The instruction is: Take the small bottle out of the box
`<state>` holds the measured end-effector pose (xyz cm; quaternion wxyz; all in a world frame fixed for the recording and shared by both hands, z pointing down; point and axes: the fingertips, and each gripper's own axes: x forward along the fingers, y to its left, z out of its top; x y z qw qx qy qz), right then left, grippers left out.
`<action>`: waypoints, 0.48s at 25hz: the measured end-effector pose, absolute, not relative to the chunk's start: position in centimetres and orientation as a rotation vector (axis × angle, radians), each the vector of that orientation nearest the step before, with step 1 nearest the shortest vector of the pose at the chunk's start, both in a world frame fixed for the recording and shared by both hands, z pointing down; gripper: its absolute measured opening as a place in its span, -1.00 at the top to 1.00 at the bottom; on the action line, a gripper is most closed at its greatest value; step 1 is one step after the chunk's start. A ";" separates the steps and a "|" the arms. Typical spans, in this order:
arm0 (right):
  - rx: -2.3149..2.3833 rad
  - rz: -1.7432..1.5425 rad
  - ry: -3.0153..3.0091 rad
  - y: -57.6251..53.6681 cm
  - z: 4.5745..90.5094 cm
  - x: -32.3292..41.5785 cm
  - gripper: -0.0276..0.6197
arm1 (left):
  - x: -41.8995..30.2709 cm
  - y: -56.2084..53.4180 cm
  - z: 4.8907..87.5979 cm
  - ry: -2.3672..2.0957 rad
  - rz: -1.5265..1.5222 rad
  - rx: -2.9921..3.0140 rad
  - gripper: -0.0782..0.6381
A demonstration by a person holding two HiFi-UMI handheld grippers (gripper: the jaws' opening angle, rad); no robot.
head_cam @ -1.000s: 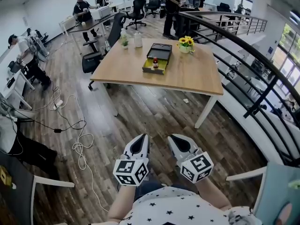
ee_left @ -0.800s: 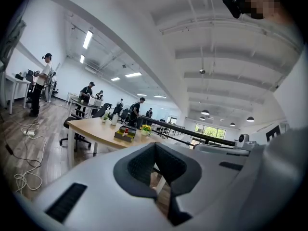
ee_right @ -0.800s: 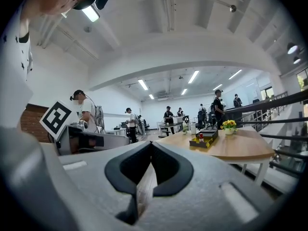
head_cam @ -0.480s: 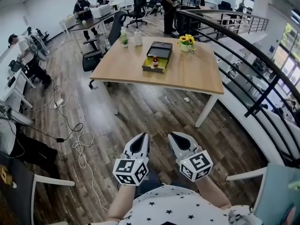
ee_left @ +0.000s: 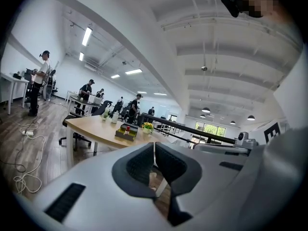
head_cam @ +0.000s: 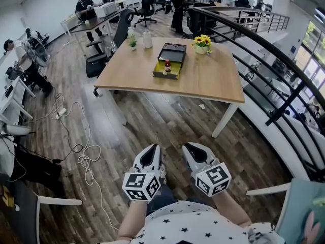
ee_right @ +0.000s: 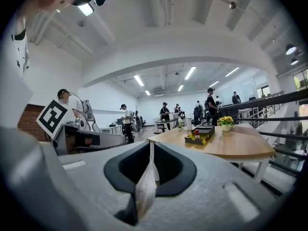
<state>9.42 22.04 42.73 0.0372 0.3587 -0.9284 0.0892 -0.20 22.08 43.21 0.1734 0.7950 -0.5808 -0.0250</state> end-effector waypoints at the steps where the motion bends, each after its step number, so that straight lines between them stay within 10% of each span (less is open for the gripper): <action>1: 1.099 0.282 -2.847 21.4 42.9 9.2 0.85 | -0.4 21.5 43.4 -1.641 -0.069 2.255 0.77; 12: 1.124 0.312 -2.832 13.1 42.8 6.3 0.80 | -3.4 12.7 43.2 -1.594 -0.071 2.285 0.63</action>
